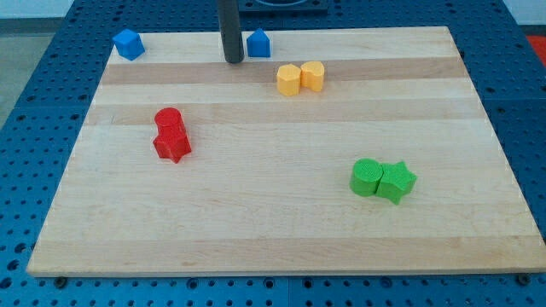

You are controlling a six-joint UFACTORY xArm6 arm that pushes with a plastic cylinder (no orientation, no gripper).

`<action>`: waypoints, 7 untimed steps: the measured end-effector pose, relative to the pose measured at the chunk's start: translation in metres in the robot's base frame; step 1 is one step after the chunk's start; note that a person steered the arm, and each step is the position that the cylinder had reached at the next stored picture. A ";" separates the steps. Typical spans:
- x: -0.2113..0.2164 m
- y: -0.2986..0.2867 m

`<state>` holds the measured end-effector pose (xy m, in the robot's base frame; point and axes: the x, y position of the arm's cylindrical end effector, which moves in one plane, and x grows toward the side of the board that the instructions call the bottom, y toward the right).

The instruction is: Push the red circle into the yellow heart

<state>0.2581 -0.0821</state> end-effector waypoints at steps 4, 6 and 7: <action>-0.005 -0.032; 0.025 -0.026; -0.030 -0.030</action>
<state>0.2281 -0.1125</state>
